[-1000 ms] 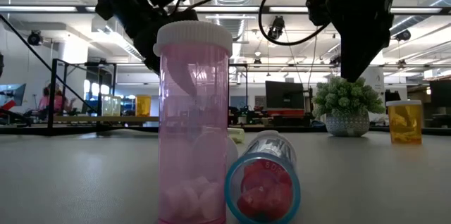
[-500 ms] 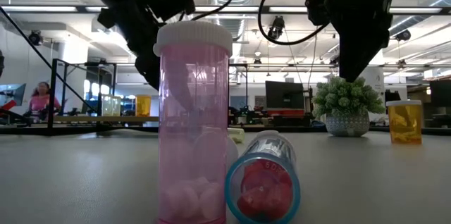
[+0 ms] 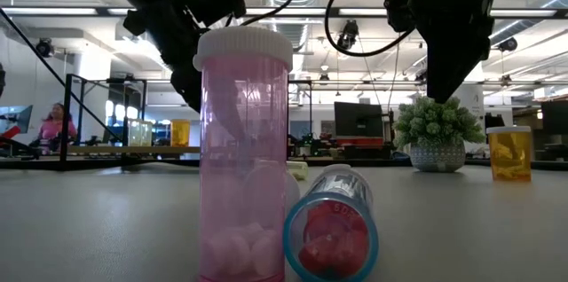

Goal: Pick and place medicine bottles onto shelf by color
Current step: Put the bottom right blue pill bottle on the shelf

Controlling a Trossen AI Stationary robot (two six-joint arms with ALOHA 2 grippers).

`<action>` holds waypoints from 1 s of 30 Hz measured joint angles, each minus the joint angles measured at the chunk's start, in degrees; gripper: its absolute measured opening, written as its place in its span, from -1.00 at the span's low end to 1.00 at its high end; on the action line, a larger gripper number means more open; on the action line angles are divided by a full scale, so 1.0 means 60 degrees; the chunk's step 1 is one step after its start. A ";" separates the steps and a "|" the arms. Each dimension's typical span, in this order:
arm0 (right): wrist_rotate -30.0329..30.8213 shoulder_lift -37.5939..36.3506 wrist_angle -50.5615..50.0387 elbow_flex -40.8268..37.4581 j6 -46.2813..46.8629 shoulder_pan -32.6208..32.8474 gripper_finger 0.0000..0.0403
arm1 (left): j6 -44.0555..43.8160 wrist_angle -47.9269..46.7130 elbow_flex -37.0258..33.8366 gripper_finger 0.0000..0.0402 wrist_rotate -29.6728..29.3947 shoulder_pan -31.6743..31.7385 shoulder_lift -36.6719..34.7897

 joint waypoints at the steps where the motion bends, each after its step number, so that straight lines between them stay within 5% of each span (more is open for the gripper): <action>1: 0.0000 0.0000 0.0000 0.0000 0.0000 0.0000 0.04 | 0.0000 0.0000 0.0000 -0.15 0.0007 0.0000 -0.0002; 11: 0.0000 0.0000 -0.0004 0.0000 0.0000 0.0000 0.04 | -0.0004 0.0033 -0.0004 -0.44 0.0107 0.0000 0.0001; 21: 0.0000 0.0000 -0.0008 0.0000 0.0000 0.0000 0.04 | 0.0014 0.0082 0.0368 -0.47 0.0493 -0.0004 -0.0171; 30: 0.0000 0.0000 -0.0044 0.0000 0.0000 -0.0004 0.04 | 0.0695 -0.0402 0.0390 -0.47 0.0470 0.0693 -0.1471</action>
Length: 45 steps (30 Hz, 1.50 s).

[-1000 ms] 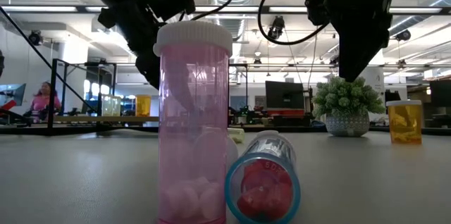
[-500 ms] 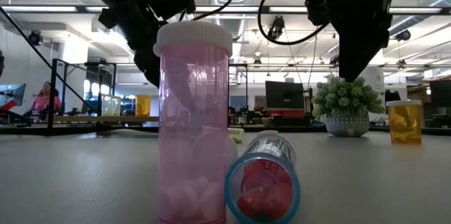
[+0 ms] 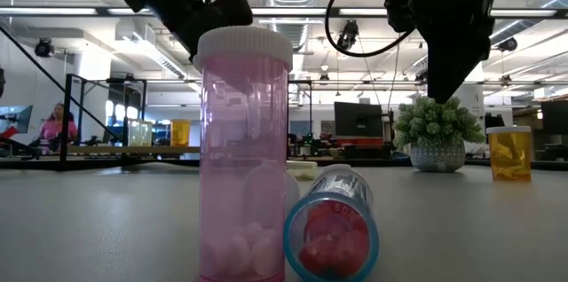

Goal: Pick and place medicine bottles onto shelf by color
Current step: Put the bottom right blue pill bottle on the shelf

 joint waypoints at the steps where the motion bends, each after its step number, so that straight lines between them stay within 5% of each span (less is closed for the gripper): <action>1: 0.0000 0.0000 0.0000 0.0000 0.0000 0.0000 0.04 | 0.0111 -0.0023 -0.0009 -0.47 -0.0019 0.0186 -0.0112; 21: 0.0098 0.0000 0.0004 0.0000 0.0000 -0.0004 0.04 | 0.0808 -0.0023 -0.0036 -0.47 -0.1088 0.3982 -0.0229; 45: 0.0102 0.0000 -0.0080 0.0000 -0.0259 -0.0029 0.04 | 0.1310 0.0139 0.1448 -0.47 -0.1183 0.4593 0.1624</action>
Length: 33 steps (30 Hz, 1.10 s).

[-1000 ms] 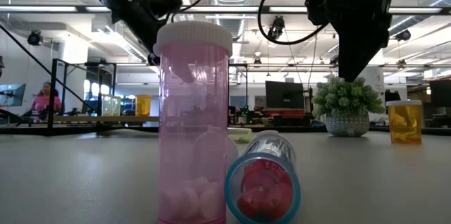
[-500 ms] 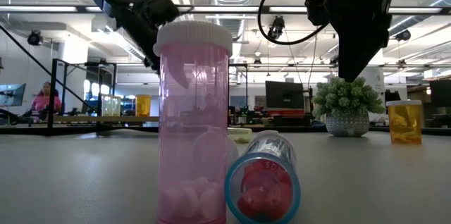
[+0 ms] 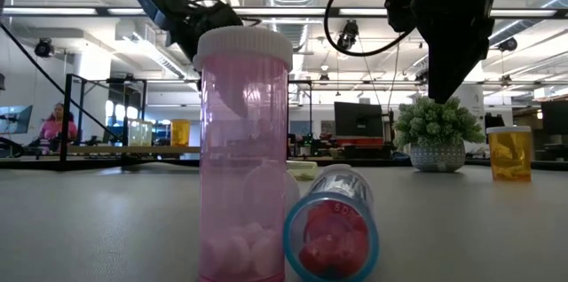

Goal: Pick and place medicine bottles onto shelf by color
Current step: Put the bottom right blue pill bottle on the shelf

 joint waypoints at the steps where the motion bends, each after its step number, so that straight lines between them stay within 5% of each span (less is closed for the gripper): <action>1: 0.0000 0.0000 -0.0017 0.0000 0.0004 0.0000 0.04 | -0.0005 -0.0157 0.0078 -0.47 -0.0001 0.0042 0.0083; 33: 0.0007 0.0000 -0.0045 0.0000 -0.0240 -0.0001 0.04 | -0.0026 -0.1085 0.0661 -0.47 -0.0506 0.0365 0.0534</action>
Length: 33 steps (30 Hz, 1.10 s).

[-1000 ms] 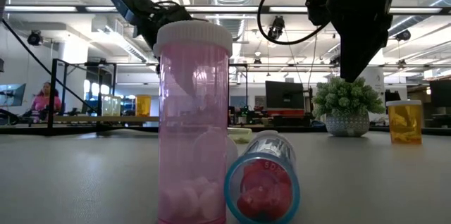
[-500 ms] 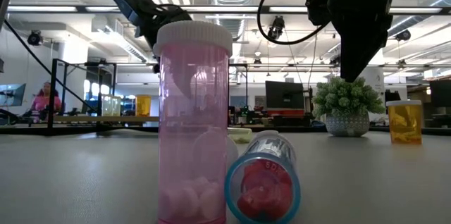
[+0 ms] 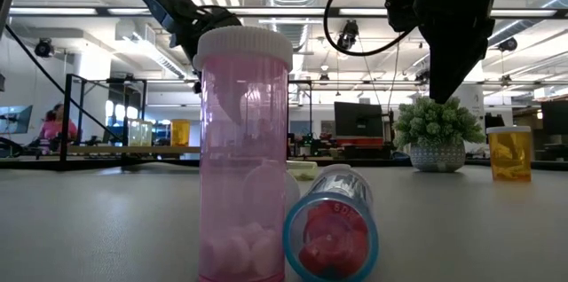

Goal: Pick and place medicine bottles onto shelf by color
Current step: Put the bottom right blue pill bottle on the shelf, then put the yellow pill bottle on the shelf aligned with the other yellow pill bottles

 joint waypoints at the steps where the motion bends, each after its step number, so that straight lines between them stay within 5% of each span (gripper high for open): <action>1: 0.0004 0.0000 0.0001 0.0000 -0.0002 0.0000 0.04 | 0.0000 0.0000 0.0000 -0.47 -0.0010 0.0000 0.0000; 19: 0.0004 0.0000 -0.0003 0.0000 -0.0004 0.0001 0.04 | -0.0011 0.0128 -0.0142 -0.46 -0.0175 0.0000 -0.0011; 33: 0.0000 0.0000 -0.0025 0.0000 -0.0004 0.0001 0.04 | -0.0011 0.0329 -0.0118 -0.26 -0.0269 0.0000 -0.0011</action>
